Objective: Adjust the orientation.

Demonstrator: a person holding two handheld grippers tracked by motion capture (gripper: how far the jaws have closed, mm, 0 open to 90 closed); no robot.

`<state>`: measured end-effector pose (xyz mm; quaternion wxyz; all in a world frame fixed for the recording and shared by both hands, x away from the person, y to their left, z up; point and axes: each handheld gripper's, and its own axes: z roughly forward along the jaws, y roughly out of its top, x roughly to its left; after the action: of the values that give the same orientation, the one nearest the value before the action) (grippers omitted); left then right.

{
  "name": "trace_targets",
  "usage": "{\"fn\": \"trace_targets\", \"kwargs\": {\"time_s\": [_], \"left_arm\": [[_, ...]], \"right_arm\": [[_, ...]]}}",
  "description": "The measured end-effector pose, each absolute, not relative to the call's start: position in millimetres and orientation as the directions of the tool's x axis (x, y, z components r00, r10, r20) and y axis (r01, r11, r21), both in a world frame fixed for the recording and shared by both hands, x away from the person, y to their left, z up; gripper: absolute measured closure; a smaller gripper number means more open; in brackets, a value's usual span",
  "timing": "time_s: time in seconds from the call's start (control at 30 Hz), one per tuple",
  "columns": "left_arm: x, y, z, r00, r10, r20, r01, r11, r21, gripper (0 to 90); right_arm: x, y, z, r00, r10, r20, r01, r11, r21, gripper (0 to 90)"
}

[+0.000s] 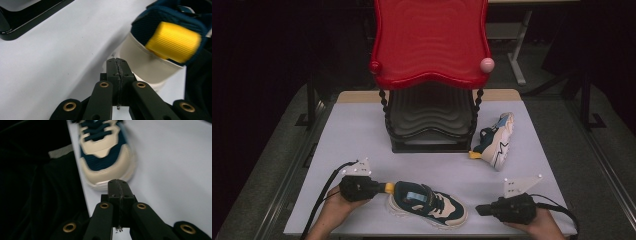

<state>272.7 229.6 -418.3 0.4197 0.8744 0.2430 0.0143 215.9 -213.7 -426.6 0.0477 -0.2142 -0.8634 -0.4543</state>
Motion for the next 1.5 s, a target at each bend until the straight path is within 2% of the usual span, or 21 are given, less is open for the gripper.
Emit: {"fn": "trace_targets", "kwargs": {"time_s": [0.1,0.33,0.6,0.83,1.1,1.5], "left_arm": [[276.0,224.7,-421.9,0.882,0.435,-0.182,0.417,-0.539,0.732,89.4],[276.0,223.6,-422.5,0.881,0.438,-0.179,0.418,-0.544,0.727,89.5],[273.5,223.3,-423.8,0.875,0.448,-0.185,0.429,-0.537,0.726,89.6],[270.7,217.5,-423.8,0.884,0.422,-0.202,0.421,-0.527,0.738,89.5],[268.0,207.2,-426.3,0.889,0.390,-0.240,0.426,-0.516,0.743,89.3],[265.5,178.2,-430.4,0.913,0.330,-0.238,0.394,-0.567,0.723,87.8]], "right_arm": [[210.7,-197.3,-431.9,-0.924,0.259,0.282,0.381,0.549,0.744,89.6],[211.0,-180.3,-437.8,-0.935,0.216,0.280,0.354,0.598,0.719,89.7],[225.2,-183.8,-436.7,-0.925,0.295,0.240,0.373,0.585,0.720,89.7],[256.0,-180.9,-437.3,-0.900,0.378,0.217,0.406,0.547,0.732,89.7],[281.0,-171.0,-437.9,-0.889,0.408,0.209,0.415,0.522,0.745,89.7],[310.4,-150.4,-438.5,-0.866,0.448,0.223,0.439,0.465,0.769,89.7]]}}
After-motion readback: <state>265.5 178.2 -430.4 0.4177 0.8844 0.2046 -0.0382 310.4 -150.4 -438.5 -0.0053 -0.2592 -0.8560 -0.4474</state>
